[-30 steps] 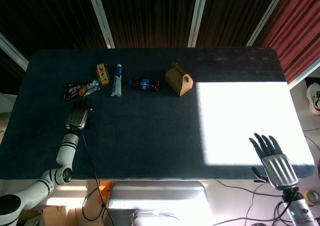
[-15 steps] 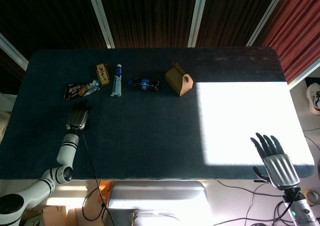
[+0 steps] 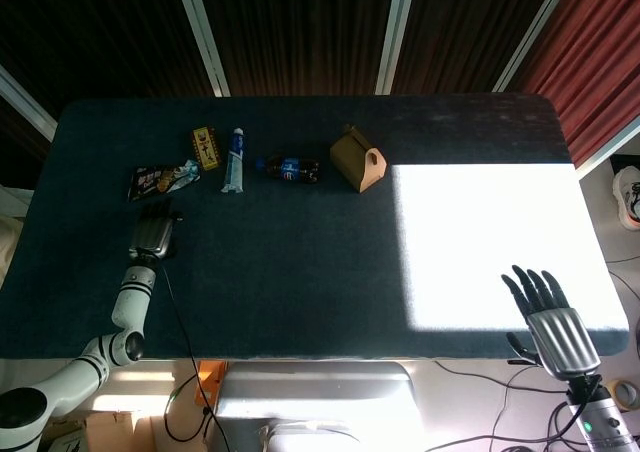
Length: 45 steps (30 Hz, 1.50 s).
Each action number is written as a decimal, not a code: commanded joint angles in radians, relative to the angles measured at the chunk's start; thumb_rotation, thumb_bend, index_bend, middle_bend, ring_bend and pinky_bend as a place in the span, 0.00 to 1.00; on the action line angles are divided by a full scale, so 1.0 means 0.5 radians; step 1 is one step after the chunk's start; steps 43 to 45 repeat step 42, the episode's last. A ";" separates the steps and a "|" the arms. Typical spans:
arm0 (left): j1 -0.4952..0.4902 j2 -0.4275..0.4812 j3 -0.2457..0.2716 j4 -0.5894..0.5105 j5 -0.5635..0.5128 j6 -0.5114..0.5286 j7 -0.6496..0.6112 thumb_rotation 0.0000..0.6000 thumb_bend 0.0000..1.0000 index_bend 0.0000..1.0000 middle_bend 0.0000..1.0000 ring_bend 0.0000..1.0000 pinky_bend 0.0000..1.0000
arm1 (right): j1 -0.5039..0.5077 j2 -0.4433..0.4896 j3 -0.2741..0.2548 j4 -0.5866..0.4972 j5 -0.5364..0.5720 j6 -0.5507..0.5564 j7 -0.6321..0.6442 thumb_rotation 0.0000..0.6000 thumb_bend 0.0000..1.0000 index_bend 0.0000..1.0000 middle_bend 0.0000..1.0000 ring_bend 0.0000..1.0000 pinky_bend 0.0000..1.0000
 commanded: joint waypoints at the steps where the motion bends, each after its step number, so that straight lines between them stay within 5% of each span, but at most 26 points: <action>1: 0.002 0.002 -0.002 0.019 -0.009 -0.005 0.003 1.00 0.56 0.29 0.00 0.00 0.07 | 0.000 -0.001 0.001 0.000 0.000 0.001 0.001 1.00 0.22 0.00 0.00 0.00 0.00; 10: 0.063 0.095 -0.019 -0.065 0.014 0.039 -0.101 1.00 0.57 0.29 0.00 0.00 0.07 | 0.002 -0.008 0.002 0.005 0.004 -0.006 -0.012 1.00 0.22 0.00 0.00 0.00 0.00; 15: 0.234 0.346 0.066 -0.503 0.265 0.304 -0.292 1.00 0.56 0.28 0.00 0.00 0.07 | -0.003 -0.006 0.004 0.005 0.006 0.003 -0.012 1.00 0.22 0.00 0.00 0.00 0.00; 20: 0.667 0.927 0.365 -1.403 0.739 0.862 -0.507 1.00 0.44 0.04 0.00 0.00 0.07 | -0.013 -0.007 0.007 0.011 0.013 0.017 -0.017 1.00 0.22 0.00 0.00 0.00 0.00; 23: 0.964 1.187 0.589 -1.679 1.028 1.266 -0.624 1.00 0.35 0.00 0.00 0.00 0.07 | -0.015 -0.016 0.005 0.009 0.016 0.015 -0.044 1.00 0.22 0.00 0.00 0.00 0.00; 27: 1.314 1.291 0.770 -1.602 1.286 1.786 -0.876 1.00 0.27 0.00 0.00 0.00 0.06 | -0.026 -0.029 -0.003 0.006 -0.010 0.040 -0.074 1.00 0.22 0.00 0.00 0.00 0.00; 32: 1.508 1.215 0.789 -1.373 1.393 2.093 -1.068 1.00 0.16 0.00 0.00 0.00 0.05 | -0.023 -0.056 -0.007 -0.005 -0.030 0.037 -0.123 1.00 0.22 0.00 0.00 0.00 0.00; 45: 1.503 1.191 0.742 -1.398 1.394 1.993 -0.955 1.00 0.14 0.00 0.00 0.00 0.05 | -0.043 -0.044 -0.017 0.011 -0.044 0.067 -0.099 1.00 0.22 0.00 0.00 0.00 0.00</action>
